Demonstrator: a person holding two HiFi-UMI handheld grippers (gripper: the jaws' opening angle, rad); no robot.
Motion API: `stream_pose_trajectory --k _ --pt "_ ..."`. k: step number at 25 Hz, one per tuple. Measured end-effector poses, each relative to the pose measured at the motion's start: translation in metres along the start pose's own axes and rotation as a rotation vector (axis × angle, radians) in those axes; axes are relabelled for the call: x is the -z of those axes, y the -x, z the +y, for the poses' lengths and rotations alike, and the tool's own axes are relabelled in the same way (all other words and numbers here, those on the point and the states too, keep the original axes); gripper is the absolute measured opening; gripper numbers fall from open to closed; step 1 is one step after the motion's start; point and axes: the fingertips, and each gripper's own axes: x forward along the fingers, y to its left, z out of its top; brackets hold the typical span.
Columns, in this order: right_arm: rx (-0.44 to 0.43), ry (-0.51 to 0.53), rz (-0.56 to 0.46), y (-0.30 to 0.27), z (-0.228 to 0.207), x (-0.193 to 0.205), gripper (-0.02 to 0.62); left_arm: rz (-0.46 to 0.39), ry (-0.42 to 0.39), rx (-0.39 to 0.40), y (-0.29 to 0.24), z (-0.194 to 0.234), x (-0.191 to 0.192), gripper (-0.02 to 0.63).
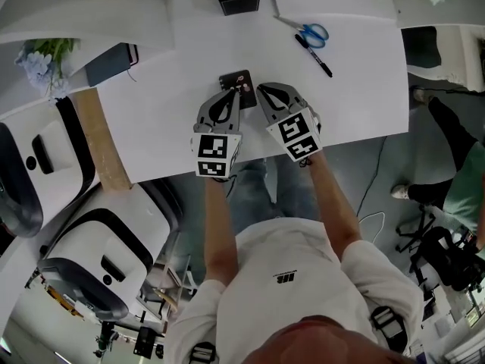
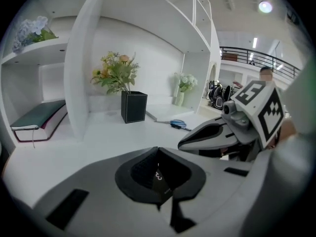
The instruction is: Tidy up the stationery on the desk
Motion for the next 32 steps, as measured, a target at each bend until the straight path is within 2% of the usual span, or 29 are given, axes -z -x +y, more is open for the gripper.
stream_pose_trajectory --k 16,26,32 --pt "0.222 -0.061 0.043 0.040 -0.114 0.031 -0.002 0.017 -0.041 0.155 -0.065 -0.055 -0.032 0.000" --pt "0.290 -0.077 0.062 0.050 -0.154 0.045 0.006 0.041 -0.090 0.241 -0.101 -0.092 -0.040 0.000" --pt "0.294 -0.086 0.105 0.047 -0.171 0.062 0.029 0.050 -0.102 0.264 -0.115 -0.103 -0.044 0.000"
